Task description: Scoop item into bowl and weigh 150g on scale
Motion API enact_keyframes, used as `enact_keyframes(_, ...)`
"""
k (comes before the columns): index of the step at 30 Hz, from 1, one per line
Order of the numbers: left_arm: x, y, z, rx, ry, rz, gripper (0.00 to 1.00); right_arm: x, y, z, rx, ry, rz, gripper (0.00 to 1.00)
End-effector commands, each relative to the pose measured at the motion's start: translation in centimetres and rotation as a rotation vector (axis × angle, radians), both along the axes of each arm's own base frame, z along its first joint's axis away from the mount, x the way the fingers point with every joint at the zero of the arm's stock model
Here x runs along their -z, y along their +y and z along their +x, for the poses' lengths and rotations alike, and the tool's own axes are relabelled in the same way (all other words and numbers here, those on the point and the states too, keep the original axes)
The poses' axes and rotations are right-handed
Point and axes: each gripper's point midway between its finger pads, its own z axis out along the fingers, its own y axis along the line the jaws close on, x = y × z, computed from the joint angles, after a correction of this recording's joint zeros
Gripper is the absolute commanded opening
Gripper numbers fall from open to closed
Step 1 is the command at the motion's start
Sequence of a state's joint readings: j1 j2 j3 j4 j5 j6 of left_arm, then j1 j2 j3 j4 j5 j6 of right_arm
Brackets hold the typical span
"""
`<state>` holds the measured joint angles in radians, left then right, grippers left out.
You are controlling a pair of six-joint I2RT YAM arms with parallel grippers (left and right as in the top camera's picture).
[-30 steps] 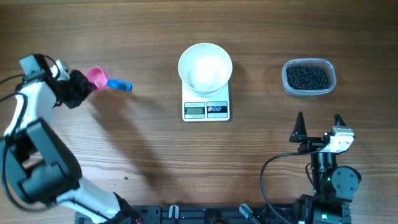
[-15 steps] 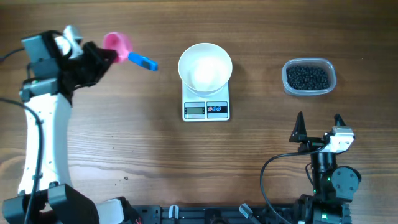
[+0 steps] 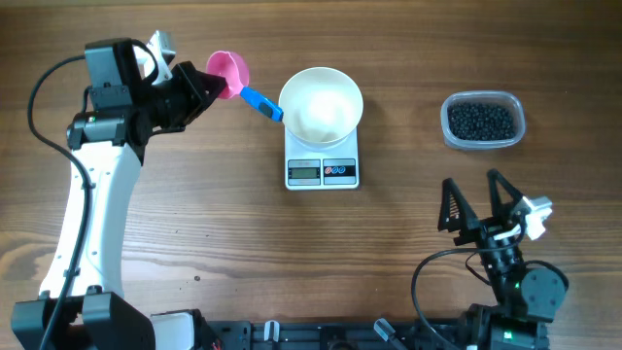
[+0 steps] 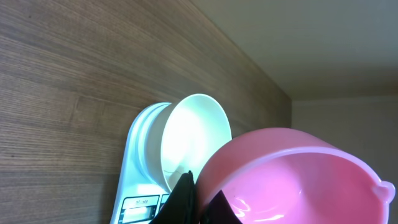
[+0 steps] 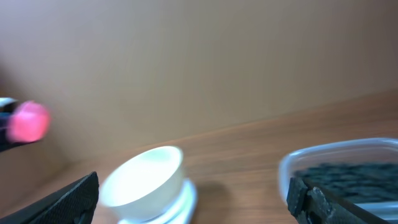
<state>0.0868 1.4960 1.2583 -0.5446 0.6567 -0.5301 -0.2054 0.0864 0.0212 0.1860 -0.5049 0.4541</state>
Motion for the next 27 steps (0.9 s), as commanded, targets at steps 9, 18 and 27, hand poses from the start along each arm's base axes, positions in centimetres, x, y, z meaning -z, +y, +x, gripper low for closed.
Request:
enact_keyframes(9, -1.1, -2.1, -0.3, 0.052, -0.024, -0.015, 0.04, -10.3, 6.6, 2.0, -0.569, 0.205, 0.137, 1.0)
enact_keyframes(18, -1.0, -1.8, 0.3, -0.045, 0.034, -0.06, 0.04, -14.2, 11.2, 6.7, -0.874, 0.359, 0.213, 1.0)
enact_keyframes(27, -0.7, -1.5, 0.5, -0.084, 0.048, -0.05, 0.04, -8.0, 20.2, 9.1, -0.884, 0.601, 0.235, 1.0)
